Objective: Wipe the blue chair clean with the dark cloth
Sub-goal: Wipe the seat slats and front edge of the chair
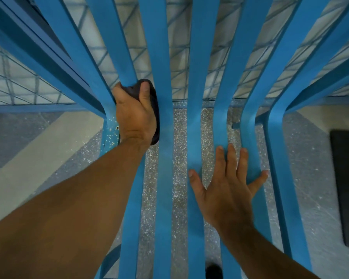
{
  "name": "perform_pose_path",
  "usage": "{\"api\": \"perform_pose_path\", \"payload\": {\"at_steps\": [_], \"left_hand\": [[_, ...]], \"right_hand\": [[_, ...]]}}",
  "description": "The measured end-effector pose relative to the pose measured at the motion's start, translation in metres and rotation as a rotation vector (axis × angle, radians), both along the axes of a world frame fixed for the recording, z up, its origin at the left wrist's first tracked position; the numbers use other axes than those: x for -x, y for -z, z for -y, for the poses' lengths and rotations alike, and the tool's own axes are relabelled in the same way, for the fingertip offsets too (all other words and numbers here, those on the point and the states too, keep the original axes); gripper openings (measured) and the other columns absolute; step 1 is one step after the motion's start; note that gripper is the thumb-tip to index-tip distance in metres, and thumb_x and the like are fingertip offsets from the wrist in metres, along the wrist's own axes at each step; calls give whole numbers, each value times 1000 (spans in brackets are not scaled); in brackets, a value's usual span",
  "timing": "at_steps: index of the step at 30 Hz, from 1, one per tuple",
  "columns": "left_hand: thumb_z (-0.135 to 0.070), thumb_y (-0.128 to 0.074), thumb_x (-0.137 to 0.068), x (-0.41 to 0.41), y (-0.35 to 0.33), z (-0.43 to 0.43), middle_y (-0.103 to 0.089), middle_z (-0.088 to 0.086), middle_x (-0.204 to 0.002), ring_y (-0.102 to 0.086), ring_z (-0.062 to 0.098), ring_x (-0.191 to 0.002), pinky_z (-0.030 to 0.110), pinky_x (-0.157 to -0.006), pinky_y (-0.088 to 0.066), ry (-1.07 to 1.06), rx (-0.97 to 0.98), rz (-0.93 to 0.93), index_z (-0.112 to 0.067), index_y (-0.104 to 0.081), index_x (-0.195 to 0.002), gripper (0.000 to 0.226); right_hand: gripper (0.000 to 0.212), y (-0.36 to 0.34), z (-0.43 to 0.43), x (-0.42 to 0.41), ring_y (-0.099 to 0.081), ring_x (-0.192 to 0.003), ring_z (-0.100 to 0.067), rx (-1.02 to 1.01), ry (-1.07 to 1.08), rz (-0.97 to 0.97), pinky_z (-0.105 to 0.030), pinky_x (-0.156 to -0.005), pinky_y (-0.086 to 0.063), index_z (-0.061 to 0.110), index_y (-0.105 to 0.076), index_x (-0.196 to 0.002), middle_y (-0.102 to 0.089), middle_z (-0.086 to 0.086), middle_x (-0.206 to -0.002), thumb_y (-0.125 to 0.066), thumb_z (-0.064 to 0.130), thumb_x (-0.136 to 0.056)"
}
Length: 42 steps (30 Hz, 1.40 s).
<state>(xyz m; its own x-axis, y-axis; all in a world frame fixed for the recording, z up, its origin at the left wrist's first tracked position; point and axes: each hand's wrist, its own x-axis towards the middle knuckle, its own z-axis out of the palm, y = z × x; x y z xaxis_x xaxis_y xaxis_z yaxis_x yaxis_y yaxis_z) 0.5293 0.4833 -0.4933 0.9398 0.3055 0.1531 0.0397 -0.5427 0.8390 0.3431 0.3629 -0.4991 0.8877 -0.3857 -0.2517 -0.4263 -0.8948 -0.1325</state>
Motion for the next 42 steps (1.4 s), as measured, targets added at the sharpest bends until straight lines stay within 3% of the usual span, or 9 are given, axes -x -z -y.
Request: {"api": "perform_pose_path", "payload": {"at_steps": [4, 9, 13, 18, 22, 28, 31, 35, 42], "left_hand": [[-39, -46, -99, 5, 3, -4, -54, -1, -101, -57, 21, -94, 19, -75, -36, 24, -29, -108, -3, -43, -121, 42], [-60, -26, -97, 28, 5, -13, -63, 15, -112, -59, 34, -103, 38, -83, -44, 35, -262, -468, -12, -48, -124, 59], [-56, -21, -100, 57, 7, -17, -64, 10, -98, -56, 28, -82, 33, -69, -41, -56, -362, -621, -14, -56, -111, 56], [-57, -27, -98, 64, 1, -13, -59, 0, -88, -53, 22, -78, 32, -66, -39, -80, -334, -575, -18, -52, -105, 47], [-58, -37, -96, 27, 1, -5, -55, -4, -98, -53, 19, -85, 32, -73, -40, 48, -208, -436, -22, -39, -109, 38], [-28, -50, -98, 3, 4, 1, -49, -4, -110, -44, 2, -93, -7, -75, -27, 30, -25, 10, 0, -38, -130, 44], [-36, -48, -98, 1, 5, 1, -56, 4, -110, -49, 11, -91, 5, -71, -33, 19, -37, -64, -2, -38, -125, 44], [-56, -41, -96, 18, 4, -4, -55, -2, -91, -51, 20, -82, 30, -73, -40, 53, -165, -422, -19, -33, -105, 39], [-54, -38, -97, 75, -5, -22, -48, -6, -73, -48, 20, -70, 32, -65, -36, 96, -357, -569, -18, -44, -93, 36]], "right_hand": [[85, 2, 1, 0, -11, -148, -35, 2, -7, -15, -77, -105, -7, 12, -25, -150, -24, -14, -158, -20, 73, -91], [85, 0, -1, -2, -10, -148, -35, -8, 2, -33, -77, -105, -5, 12, -26, -149, -25, -14, -158, -17, 73, -90], [87, -3, -1, -2, -8, -148, -34, -2, -7, -52, -77, -105, -5, 12, -25, -150, -23, -14, -158, -13, 73, -90], [88, -4, 0, -3, -9, -148, -35, -2, -11, -77, -77, -104, -8, 12, -25, -150, -23, -14, -158, -14, 74, -89], [88, -3, 0, -2, -6, -149, -33, 0, -9, -72, -77, -105, -7, 13, -20, -152, -20, -13, -160, -11, 75, -89], [87, 0, 0, -2, -7, -149, -33, 11, -10, -64, -76, -106, -7, 13, -21, -151, -22, -13, -159, -12, 74, -90], [87, 1, 1, -2, -4, -149, -33, 15, -16, -76, -75, -106, -5, 13, -18, -152, -19, -12, -160, -10, 74, -90], [87, 0, 1, -1, -5, -149, -34, 14, -12, -69, -76, -106, -5, 13, -20, -151, -20, -13, -159, -10, 74, -90], [85, -2, 1, -3, -6, -148, -34, 9, -3, -53, -77, -105, -7, 12, -23, -151, -21, -13, -159, -13, 71, -90]]}}
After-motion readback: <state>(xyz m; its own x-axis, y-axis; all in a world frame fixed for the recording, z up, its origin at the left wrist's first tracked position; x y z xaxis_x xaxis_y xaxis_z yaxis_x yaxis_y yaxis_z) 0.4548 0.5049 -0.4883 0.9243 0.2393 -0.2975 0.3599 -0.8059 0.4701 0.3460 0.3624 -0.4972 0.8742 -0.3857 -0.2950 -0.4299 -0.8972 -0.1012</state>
